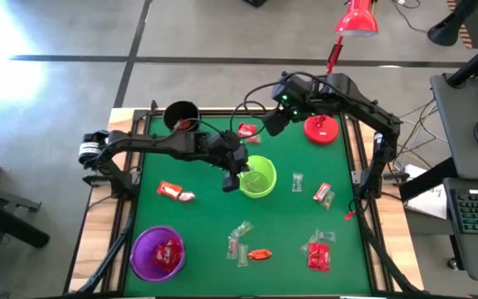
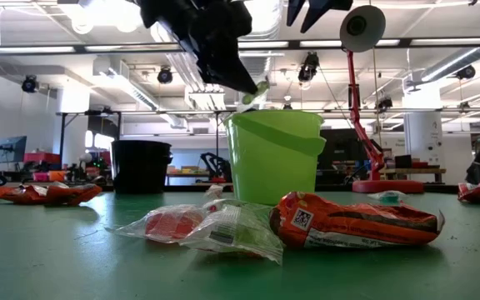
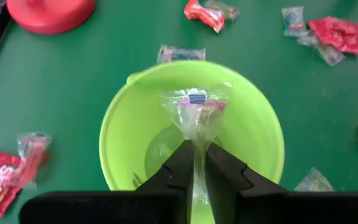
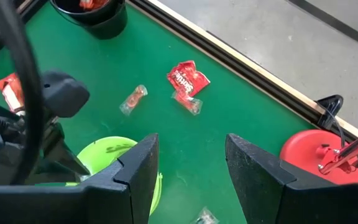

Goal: Sort candy
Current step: Put the green gummy into the green bucket, then put the blue gummy into the green bucket

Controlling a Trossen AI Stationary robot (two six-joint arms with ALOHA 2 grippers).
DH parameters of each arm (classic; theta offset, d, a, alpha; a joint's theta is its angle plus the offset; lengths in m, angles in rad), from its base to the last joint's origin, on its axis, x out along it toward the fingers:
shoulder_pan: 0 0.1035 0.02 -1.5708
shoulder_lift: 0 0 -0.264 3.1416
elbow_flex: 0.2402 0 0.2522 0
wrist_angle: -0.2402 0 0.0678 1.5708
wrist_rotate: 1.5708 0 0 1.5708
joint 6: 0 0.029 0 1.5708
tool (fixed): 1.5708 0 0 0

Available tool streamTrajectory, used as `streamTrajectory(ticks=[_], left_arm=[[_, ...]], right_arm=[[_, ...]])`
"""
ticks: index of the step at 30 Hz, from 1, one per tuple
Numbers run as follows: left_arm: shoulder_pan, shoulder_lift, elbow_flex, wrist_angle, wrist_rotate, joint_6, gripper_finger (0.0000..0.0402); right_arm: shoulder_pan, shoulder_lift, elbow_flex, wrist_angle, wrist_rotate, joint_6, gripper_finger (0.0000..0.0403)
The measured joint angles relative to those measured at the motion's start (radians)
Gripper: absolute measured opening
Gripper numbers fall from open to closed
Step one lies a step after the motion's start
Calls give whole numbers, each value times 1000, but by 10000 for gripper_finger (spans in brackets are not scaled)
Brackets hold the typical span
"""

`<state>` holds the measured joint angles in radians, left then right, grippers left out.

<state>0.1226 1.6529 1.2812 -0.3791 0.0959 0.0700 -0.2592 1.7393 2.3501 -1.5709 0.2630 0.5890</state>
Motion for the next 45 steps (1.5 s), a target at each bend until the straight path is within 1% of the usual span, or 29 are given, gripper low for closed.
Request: streamTrajectory(ticks=[8,11,13,16,19,24,28,36,41,45], left_arm=[[0,0,0,2,0,12,82],[0,-12,0,-34,-5,30,96],[0,-32,0,-85,-29,39,101],[0,-82,0,-166,-110,62,102],[1,-137,0,-217,-163,65,103],[1,-230,0,-251,-164,64,103],[1,-287,0,-304,-166,64,103],[2,-344,0,-385,-167,63,103],[2,-352,0,-397,-167,63,103],[2,-349,0,-397,-167,61,103]], right_arm=[[0,0,-1,0,1,-3,178],[0,0,-1,0,19,-1,178],[0,1,-1,0,26,6,178],[6,-1,-1,0,12,31,178],[29,-3,-1,0,-37,48,178],[90,-4,-11,0,-59,58,178],[171,-4,-44,1,-64,106,178],[336,-4,-197,1,-76,135,178],[379,-4,-315,21,-97,48,178],[377,-4,-364,52,-114,82,178]])
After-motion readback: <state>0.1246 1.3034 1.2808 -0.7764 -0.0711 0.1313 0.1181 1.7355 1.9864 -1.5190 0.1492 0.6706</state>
